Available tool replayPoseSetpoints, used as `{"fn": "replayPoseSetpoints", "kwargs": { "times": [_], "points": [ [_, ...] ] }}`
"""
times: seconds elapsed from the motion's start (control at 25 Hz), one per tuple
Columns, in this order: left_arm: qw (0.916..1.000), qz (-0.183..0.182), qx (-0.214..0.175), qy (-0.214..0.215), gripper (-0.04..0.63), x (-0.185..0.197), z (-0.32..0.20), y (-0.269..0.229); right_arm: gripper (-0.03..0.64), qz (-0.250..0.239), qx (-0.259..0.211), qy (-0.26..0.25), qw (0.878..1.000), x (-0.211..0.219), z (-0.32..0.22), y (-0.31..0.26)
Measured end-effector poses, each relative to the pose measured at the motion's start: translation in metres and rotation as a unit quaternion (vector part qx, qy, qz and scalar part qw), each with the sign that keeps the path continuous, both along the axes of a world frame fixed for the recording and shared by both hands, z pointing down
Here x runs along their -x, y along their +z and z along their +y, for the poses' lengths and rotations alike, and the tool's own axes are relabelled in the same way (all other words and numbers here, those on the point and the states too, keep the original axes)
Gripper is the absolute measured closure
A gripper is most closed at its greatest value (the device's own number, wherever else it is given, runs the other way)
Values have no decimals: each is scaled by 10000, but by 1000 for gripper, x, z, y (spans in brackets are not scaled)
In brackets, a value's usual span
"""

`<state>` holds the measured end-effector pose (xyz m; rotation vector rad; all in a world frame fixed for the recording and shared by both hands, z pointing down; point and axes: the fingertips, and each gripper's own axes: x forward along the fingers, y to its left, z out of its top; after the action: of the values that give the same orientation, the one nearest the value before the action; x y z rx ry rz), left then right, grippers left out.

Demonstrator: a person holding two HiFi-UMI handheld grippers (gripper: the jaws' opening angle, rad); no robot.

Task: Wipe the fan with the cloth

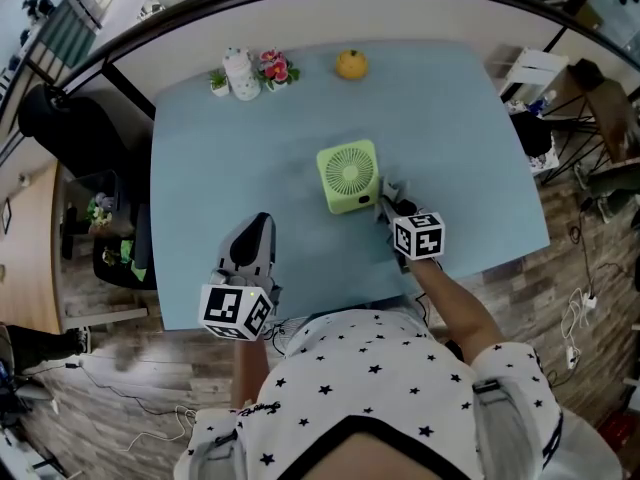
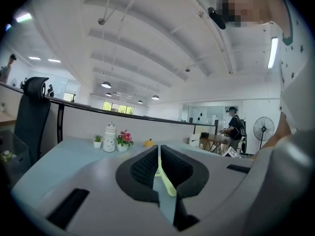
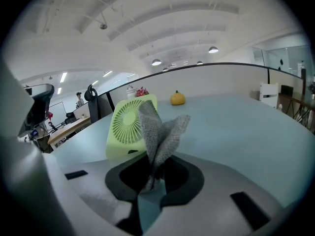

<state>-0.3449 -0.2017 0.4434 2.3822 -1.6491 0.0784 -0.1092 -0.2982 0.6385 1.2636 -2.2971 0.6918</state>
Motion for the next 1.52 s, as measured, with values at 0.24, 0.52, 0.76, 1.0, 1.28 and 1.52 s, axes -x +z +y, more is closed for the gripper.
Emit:
{"fn": "replayPoseSetpoints", "kwargs": {
  "times": [0.24, 0.52, 0.76, 1.0, 1.28, 1.52],
  "points": [
    [10000, 5, -3, -21, 555, -5, -4, 0, 566, -128, 39, -56, 9999, 3, 0, -1],
    [10000, -33, -26, -70, 555, -15, -13, -3, 567, -813, -393, -119, 9958, 10, -12, -56],
    [9999, -113, -15, -86, 555, -27, -19, -9, 567, -1268, -1208, -757, 9816, 32, -3, -133],
    [9995, -213, -41, -248, 555, -29, -17, -20, 567, -1802, -1377, -1052, 9682, 47, 9, -172],
    [9984, -212, -46, -517, 555, -30, -9, -22, 571, -2012, -1362, -1554, 9575, 64, 20, -184],
    [9972, -240, -29, -710, 555, -28, -3, -21, 571, -2178, -1295, -1728, 9518, 71, 23, -188]
  ]
}}
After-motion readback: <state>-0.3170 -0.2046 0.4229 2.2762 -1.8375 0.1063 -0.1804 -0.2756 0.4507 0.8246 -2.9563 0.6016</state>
